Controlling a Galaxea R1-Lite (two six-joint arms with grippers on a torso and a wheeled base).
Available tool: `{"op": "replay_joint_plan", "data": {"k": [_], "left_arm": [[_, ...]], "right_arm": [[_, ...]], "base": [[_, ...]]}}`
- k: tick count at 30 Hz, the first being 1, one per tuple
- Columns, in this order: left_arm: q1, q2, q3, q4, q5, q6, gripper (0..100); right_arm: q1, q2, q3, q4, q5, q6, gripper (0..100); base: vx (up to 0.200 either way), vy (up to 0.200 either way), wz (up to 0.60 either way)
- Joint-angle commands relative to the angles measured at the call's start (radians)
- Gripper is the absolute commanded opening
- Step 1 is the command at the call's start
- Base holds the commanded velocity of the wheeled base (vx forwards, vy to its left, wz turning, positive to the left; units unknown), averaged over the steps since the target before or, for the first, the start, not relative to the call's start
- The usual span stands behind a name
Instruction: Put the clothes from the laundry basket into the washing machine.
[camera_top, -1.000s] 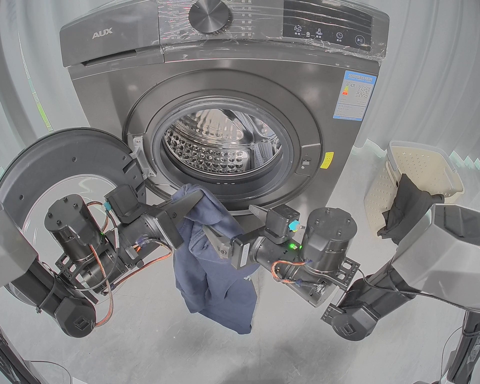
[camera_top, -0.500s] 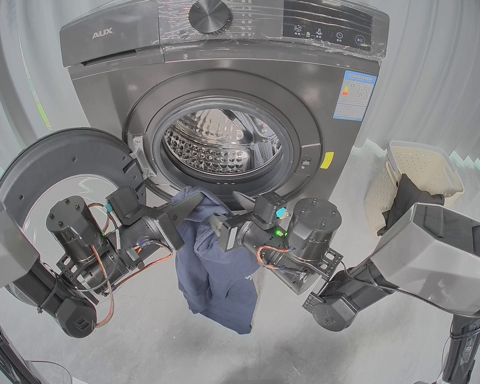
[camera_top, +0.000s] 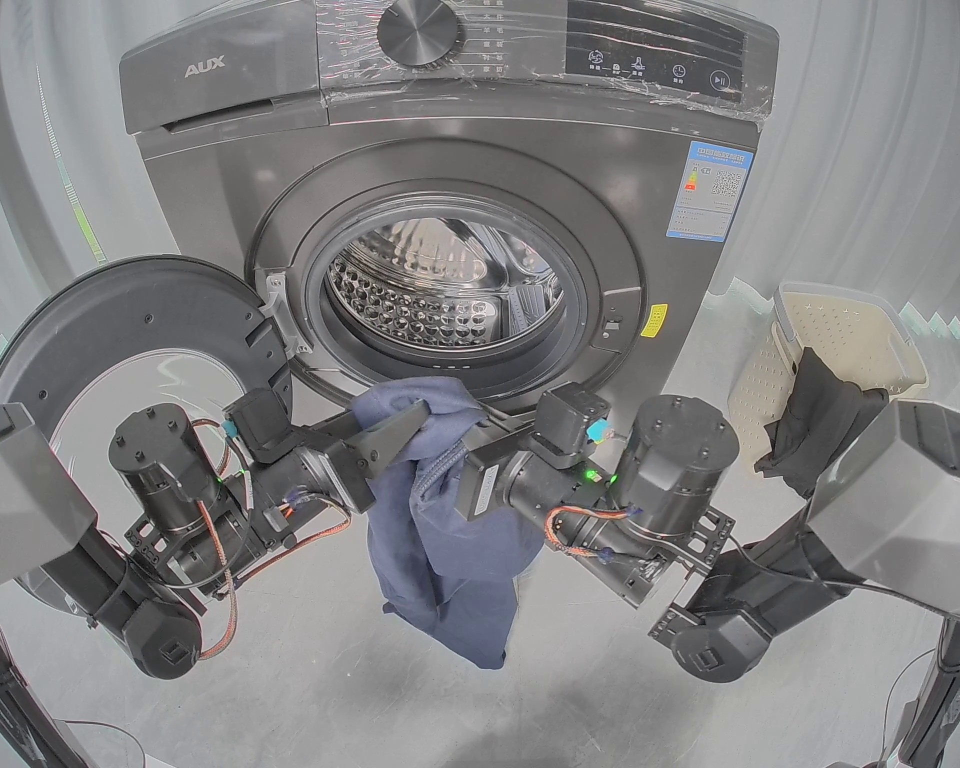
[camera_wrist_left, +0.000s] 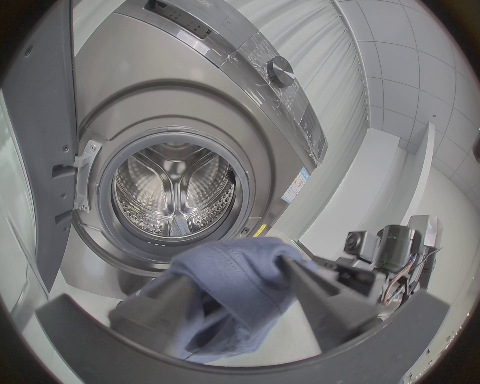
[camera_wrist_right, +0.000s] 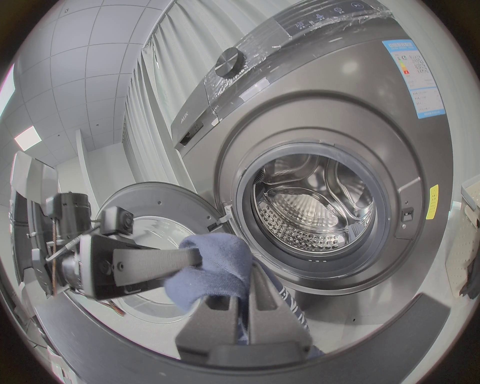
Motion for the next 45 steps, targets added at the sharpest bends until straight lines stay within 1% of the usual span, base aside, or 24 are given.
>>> {"op": "replay_joint_plan", "data": {"k": [1,2,5,6,10,14,17,26,31,41,45], "left_arm": [[0.006,0.032,0.004,0.000,0.000,0.002,100],[0.009,0.045,0.002,0.000,0.002,0.005,100],[0.010,0.055,0.001,0.000,0.002,0.005,100],[0.013,0.061,-0.001,0.000,0.002,0.005,100],[0.047,0.073,-0.001,0.000,0.000,0.007,100],[0.064,0.095,-0.002,0.000,0.000,0.008,100],[0.064,0.096,-0.002,0.000,0.000,0.008,100],[0.119,0.173,-0.022,-0.001,0.000,0.013,100],[0.115,0.199,-0.011,-0.003,-0.006,0.028,100],[0.118,0.237,-0.008,-0.006,-0.029,0.030,100],[0.121,0.245,-0.017,-0.004,-0.032,0.031,100]], "right_arm": [[0.000,-0.068,0.037,0.001,0.016,-0.003,0],[0.000,-0.089,0.048,0.002,0.024,-0.005,0],[-0.002,-0.102,0.053,0.005,0.024,-0.005,0],[-0.014,-0.129,0.068,0.004,0.027,-0.005,0],[-0.025,-0.166,0.094,0.001,0.034,-0.005,0],[-0.026,-0.191,0.106,0.004,0.034,-0.005,0],[-0.026,-0.191,0.108,0.004,0.034,-0.005,0],[-0.026,-0.227,0.140,0.002,0.034,-0.006,0],[-0.026,-0.231,0.140,0.005,0.034,-0.006,0],[-0.022,-0.231,0.142,0.004,0.034,-0.006,0],[-0.020,-0.257,0.177,0.001,0.034,-0.006,0]], "base": [[0.000,0.000,0.00],[0.000,0.000,0.00],[0.000,0.000,0.00],[0.000,0.000,0.00],[0.000,0.000,0.00],[0.000,0.000,0.00],[0.000,0.000,0.00],[0.000,0.000,0.00],[0.000,0.000,0.00],[0.000,0.000,0.00],[0.000,0.000,0.00]]}}
